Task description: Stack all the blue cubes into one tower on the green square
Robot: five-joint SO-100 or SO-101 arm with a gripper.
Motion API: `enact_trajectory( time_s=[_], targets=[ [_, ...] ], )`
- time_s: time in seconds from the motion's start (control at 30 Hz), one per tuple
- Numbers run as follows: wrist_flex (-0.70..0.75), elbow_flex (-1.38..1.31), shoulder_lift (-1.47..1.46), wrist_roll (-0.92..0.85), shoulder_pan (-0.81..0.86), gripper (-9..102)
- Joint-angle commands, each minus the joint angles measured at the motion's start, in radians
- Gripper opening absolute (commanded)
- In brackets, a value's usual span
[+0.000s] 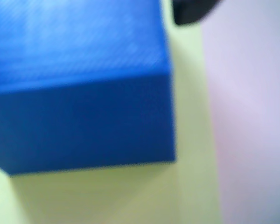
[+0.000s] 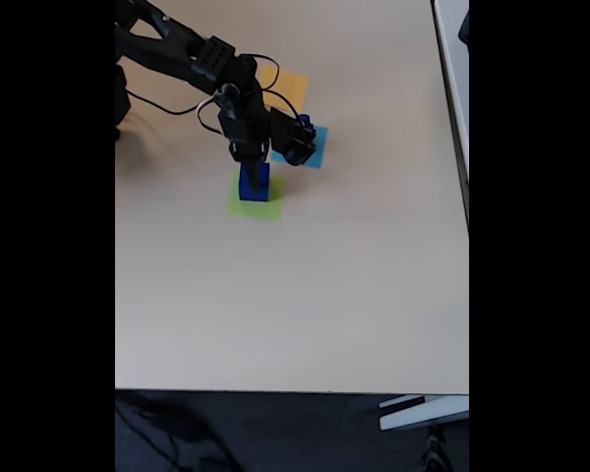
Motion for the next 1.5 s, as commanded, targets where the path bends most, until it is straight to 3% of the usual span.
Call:
enact_trajectory(
  time_s=[0.0, 0.5, 1.07, 1.47],
  targets=[
    [-0.011, -0.055, 0.012, 0.0, 0.014, 32],
    [-0.04, -0.072, -0.002, -0.025, 0.009, 38],
    [-0.046, -0.264, 0.005, -0.026, -0.074, 38],
    [-0.038, -0.21, 0.129, 0.0, -0.141, 36]
  ],
)
